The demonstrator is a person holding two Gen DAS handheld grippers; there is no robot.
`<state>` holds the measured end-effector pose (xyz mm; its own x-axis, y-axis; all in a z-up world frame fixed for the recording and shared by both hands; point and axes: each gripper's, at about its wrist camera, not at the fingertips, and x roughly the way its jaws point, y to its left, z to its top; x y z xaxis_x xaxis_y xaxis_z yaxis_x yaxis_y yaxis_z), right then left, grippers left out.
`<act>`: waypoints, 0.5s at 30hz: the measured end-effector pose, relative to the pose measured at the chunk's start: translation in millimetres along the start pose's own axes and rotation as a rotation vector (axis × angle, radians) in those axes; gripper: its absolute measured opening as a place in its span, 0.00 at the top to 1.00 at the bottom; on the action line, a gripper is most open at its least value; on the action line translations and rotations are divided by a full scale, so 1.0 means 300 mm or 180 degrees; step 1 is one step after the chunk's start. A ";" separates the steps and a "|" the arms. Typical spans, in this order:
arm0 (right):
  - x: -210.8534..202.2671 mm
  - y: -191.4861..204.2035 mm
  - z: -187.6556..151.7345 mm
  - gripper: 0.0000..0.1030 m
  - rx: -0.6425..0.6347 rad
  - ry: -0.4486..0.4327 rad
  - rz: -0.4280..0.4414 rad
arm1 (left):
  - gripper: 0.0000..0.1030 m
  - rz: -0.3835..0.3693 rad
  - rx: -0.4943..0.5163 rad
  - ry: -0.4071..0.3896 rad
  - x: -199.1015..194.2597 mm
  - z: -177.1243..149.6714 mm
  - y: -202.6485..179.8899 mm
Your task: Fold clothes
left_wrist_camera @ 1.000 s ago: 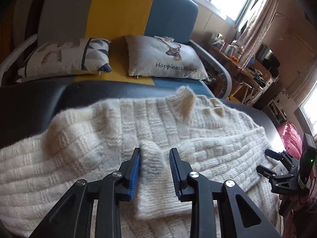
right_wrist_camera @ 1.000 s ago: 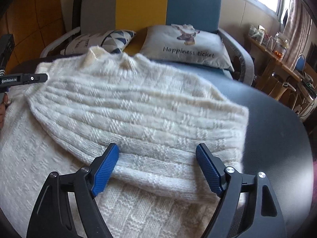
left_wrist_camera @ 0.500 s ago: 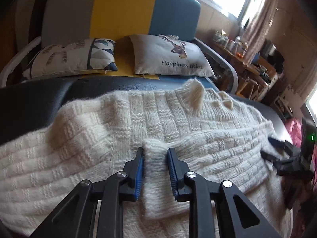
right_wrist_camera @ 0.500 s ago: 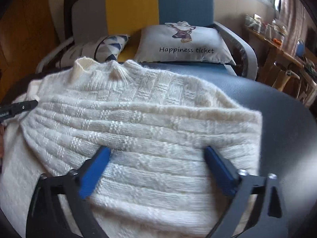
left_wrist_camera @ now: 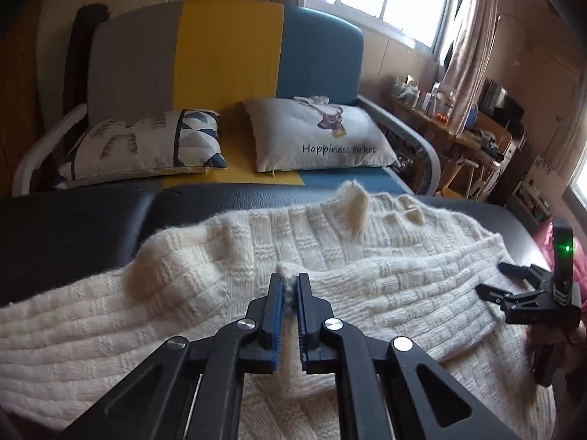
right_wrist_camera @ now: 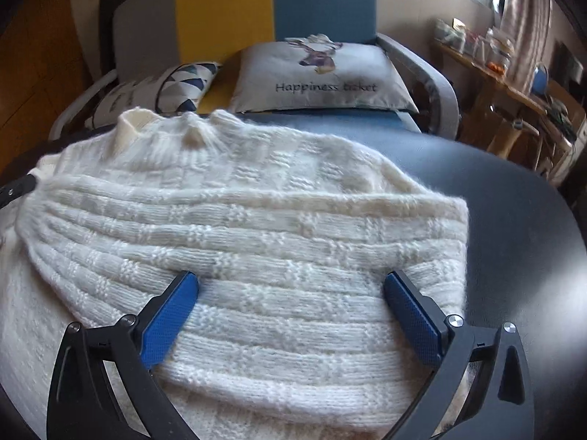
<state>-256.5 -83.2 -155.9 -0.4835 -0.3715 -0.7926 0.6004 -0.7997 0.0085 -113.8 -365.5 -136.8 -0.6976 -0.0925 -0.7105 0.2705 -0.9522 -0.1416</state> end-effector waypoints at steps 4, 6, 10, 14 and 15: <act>-0.022 0.011 0.027 0.01 0.0006 -0.0002 -0.0012 | 0.95 0.0096 -0.0066 0.0255 0.051 -0.026 0.019; -0.033 0.016 0.040 0.01 0.0009 -0.0003 -0.0018 | 0.93 -0.0029 -0.0279 0.0277 0.049 -0.032 0.052; -0.030 0.047 0.067 0.01 -0.0071 0.0025 -0.0010 | 0.91 -0.0029 -0.0399 0.0092 0.000 -0.031 0.077; 0.074 0.081 0.079 0.01 -0.0119 0.0266 -0.0138 | 0.90 0.0144 -0.0067 0.0172 0.015 -0.027 0.033; 0.102 0.079 0.077 0.01 -0.0071 0.0326 -0.0162 | 0.90 0.0188 -0.0041 0.0225 0.029 -0.030 0.032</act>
